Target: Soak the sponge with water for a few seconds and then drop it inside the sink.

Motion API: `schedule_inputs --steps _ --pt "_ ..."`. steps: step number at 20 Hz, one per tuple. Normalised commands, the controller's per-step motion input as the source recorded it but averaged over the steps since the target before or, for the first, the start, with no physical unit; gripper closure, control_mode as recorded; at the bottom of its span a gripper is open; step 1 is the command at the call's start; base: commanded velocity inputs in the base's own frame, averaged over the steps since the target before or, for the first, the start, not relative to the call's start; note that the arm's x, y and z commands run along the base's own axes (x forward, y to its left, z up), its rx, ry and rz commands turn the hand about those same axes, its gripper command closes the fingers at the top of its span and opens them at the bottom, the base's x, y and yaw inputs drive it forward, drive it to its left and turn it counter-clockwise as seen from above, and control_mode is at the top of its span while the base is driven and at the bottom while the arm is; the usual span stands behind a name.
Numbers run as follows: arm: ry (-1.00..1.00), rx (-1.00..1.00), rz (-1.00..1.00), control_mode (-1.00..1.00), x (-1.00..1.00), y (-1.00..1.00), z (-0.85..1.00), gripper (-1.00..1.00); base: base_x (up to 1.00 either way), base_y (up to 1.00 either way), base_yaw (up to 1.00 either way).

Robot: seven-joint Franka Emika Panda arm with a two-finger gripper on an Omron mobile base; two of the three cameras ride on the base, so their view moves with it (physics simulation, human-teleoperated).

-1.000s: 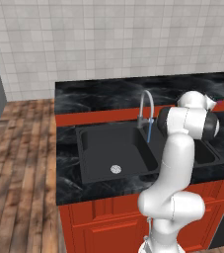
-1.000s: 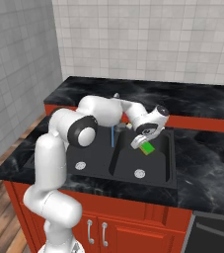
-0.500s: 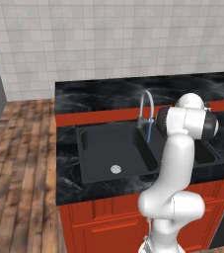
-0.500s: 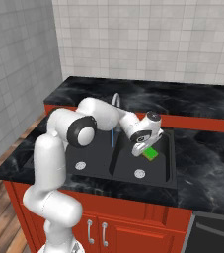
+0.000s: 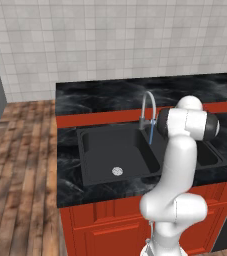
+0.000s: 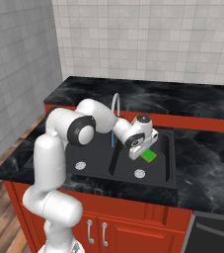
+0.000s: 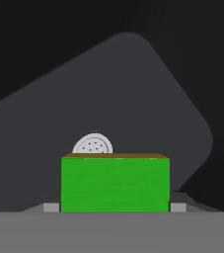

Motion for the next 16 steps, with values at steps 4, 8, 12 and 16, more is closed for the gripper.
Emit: schedule_inputs --steps 4,8,12,16 --pt "-0.01 0.00 0.00 -1.00 0.02 0.00 -0.22 1.00 0.00 0.00 0.00" --pt "0.00 0.00 0.00 -1.00 0.08 0.00 -0.30 1.00 0.00 0.00 0.00" --pt "0.00 -0.04 0.00 -1.00 0.15 0.00 -0.35 1.00 0.00 0.00 0.00" --pt "0.00 -0.02 0.00 -1.00 0.21 0.00 -0.36 1.00 0.00 0.00 0.00"
